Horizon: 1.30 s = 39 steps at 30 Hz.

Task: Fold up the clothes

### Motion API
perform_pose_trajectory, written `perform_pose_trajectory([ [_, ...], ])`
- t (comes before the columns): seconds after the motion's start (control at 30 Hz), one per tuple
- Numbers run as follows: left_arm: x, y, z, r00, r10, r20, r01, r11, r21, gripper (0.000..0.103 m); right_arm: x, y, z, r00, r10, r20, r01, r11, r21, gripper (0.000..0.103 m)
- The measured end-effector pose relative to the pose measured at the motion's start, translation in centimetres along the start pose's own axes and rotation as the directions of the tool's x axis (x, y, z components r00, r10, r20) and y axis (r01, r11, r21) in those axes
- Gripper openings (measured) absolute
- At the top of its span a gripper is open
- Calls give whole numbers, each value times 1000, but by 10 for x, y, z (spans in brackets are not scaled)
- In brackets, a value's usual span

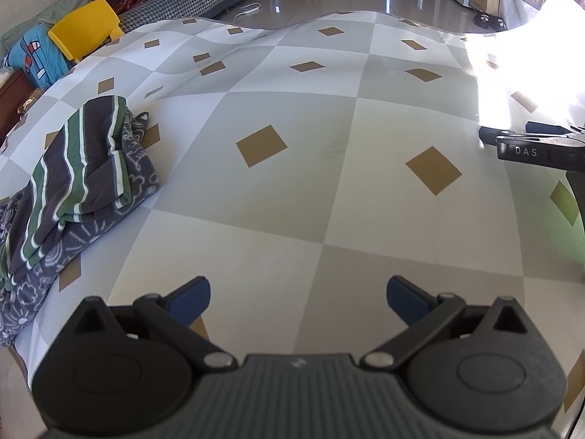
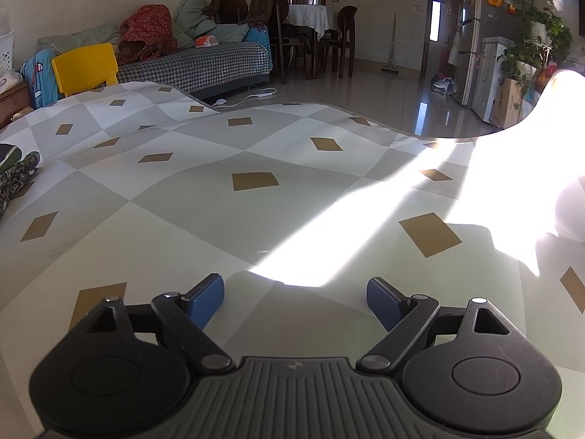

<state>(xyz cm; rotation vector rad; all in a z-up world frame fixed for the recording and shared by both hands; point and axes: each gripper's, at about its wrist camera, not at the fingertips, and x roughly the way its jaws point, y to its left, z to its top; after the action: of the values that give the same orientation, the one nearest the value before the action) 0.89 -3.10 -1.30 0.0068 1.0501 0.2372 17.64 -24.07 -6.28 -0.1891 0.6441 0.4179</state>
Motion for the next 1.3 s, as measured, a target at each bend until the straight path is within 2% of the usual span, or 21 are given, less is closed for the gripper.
perform_pose_trajectory([
  [0.17, -4, -1, 3, 1000, 14, 8, -14, 1000, 6, 103, 0, 0, 0, 1000, 0, 0, 0, 1000, 0, 85],
  [0.47, -11, -3, 10, 1000, -2, 25, 2, 1000, 28, 103, 0, 0, 0, 1000, 0, 0, 0, 1000, 0, 85],
  [0.63, -13, 2, 13, 1000, -11, 18, 11, 1000, 7, 103, 0, 0, 0, 1000, -1, 1, 1, 1000, 0, 85],
  [0.9, -21, 10, 8, 1000, 2, 25, -2, 1000, 14, 103, 0, 0, 0, 1000, -1, 0, 1, 1000, 0, 85],
  [1.17, -12, 8, 7, 999, -51, 5, 51, 998, 21, 103, 0, 0, 0, 1000, -1, 0, 1, 1000, 0, 85],
  [1.3, -10, 2, 18, 997, -78, 5, 77, 995, 64, 103, 0, 0, 0, 1000, -1, 0, 1, 1000, 0, 86],
])
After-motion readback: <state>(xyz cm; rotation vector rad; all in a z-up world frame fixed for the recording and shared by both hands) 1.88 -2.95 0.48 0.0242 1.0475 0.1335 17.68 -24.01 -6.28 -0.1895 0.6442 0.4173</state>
